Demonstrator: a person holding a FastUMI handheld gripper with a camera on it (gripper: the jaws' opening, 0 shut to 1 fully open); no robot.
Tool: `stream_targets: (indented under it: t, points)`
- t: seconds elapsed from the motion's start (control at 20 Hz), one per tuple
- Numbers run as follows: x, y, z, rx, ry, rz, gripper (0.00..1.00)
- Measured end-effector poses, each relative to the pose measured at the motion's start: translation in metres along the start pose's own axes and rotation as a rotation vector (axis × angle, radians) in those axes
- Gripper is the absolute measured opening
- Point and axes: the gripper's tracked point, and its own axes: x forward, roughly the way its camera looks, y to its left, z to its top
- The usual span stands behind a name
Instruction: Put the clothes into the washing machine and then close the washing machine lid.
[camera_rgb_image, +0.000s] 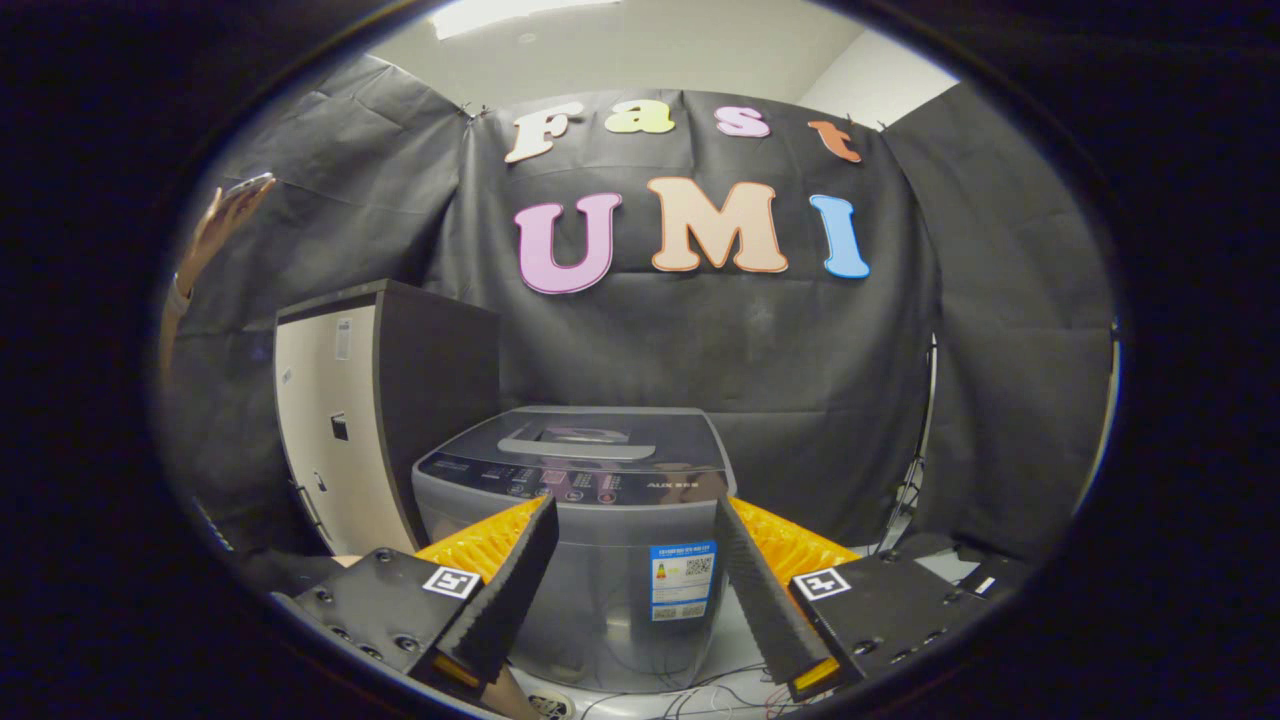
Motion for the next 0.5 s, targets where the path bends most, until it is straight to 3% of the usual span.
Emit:
stream_targets:
  t: [0.5]
  points:
    - [-0.0005,0.0006,-0.0004,0.001,0.0,-0.001,0.98]
